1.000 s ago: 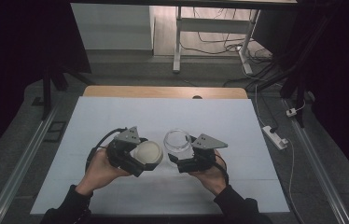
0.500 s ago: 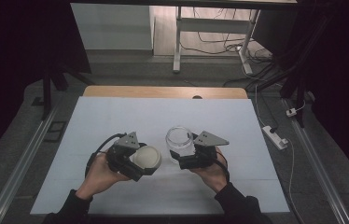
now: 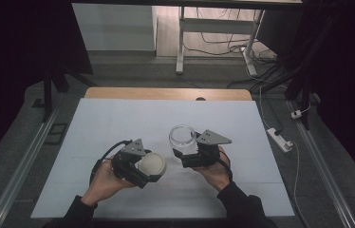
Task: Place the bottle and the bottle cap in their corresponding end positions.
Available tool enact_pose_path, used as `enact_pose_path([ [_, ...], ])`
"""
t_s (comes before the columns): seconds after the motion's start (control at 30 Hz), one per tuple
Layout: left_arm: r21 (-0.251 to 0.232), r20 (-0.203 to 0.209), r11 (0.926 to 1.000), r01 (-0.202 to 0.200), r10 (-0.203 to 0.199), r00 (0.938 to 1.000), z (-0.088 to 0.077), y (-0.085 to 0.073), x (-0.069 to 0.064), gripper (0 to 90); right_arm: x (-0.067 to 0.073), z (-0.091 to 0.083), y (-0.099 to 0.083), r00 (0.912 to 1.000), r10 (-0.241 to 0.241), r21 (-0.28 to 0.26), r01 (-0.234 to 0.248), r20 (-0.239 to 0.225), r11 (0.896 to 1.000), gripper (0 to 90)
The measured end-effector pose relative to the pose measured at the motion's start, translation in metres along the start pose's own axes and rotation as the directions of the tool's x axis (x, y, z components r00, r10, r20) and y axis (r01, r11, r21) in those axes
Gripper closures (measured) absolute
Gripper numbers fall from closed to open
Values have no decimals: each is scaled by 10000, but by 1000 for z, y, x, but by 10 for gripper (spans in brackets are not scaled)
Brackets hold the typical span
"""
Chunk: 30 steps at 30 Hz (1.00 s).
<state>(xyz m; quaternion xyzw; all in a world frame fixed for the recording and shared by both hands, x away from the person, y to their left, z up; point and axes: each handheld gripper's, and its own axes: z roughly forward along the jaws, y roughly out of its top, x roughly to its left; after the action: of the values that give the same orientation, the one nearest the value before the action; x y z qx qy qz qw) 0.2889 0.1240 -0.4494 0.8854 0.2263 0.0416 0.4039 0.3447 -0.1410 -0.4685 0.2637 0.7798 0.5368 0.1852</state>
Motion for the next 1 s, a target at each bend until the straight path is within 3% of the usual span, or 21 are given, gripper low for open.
enact_pose_path([
  [0.37,77,77,9999,-131,130,9999,13,-4,-5,79,-4,15,1,10000,-56,-9,56,0,10000,69],
  [0.67,457,59,9979,-451,449,9990,32,-7,-13,79,-8,29,2,9999,-110,7,110,15,9999,69],
  [1.0,609,6,9972,-423,424,9991,50,-8,-18,79,-15,42,5,9999,-98,-1,98,135,10000,69],
])
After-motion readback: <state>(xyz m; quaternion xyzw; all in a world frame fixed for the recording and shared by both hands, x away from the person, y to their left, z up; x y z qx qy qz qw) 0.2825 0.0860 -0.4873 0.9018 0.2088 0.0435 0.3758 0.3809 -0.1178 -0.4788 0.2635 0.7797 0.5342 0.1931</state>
